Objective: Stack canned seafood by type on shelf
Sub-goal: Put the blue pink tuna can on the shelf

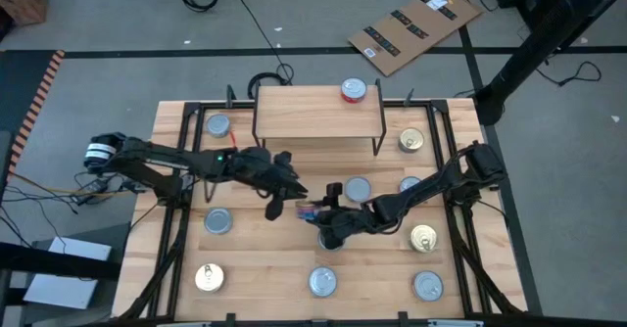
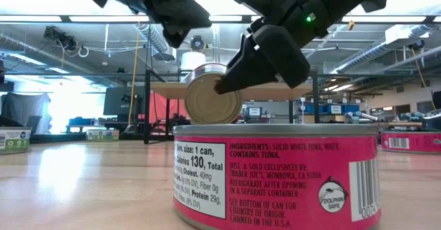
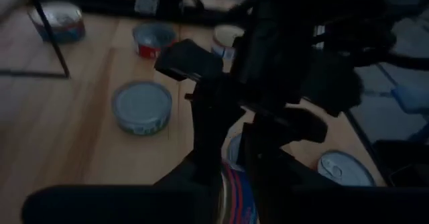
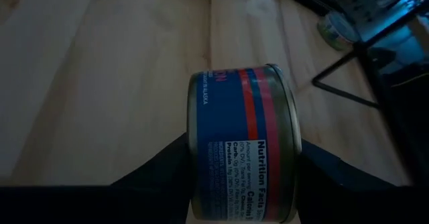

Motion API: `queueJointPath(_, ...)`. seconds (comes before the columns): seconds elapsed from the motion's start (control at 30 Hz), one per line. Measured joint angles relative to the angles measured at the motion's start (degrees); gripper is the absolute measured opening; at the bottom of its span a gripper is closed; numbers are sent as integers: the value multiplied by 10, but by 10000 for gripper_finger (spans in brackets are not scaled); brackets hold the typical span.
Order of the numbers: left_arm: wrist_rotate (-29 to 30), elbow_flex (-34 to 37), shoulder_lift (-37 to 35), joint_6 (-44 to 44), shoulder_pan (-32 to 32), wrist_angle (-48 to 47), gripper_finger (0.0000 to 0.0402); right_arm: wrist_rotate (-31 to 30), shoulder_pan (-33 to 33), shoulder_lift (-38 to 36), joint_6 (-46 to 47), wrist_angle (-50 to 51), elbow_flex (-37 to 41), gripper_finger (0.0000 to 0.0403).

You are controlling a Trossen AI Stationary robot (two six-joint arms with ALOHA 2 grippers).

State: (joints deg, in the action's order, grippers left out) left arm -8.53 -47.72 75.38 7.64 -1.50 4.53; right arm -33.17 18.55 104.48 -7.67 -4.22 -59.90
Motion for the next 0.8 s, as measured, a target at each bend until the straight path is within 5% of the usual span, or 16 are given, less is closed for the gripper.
queueJointPath(0.53, 43, 277, -73, 20, -4, 505, 79, -93, -50, -89, -158, 91, -59, 200)
queueJointPath(0.8, 63, 307, -73, 16, 5, 557, 79, -94, -151, -90, -318, 89, -144, 200)
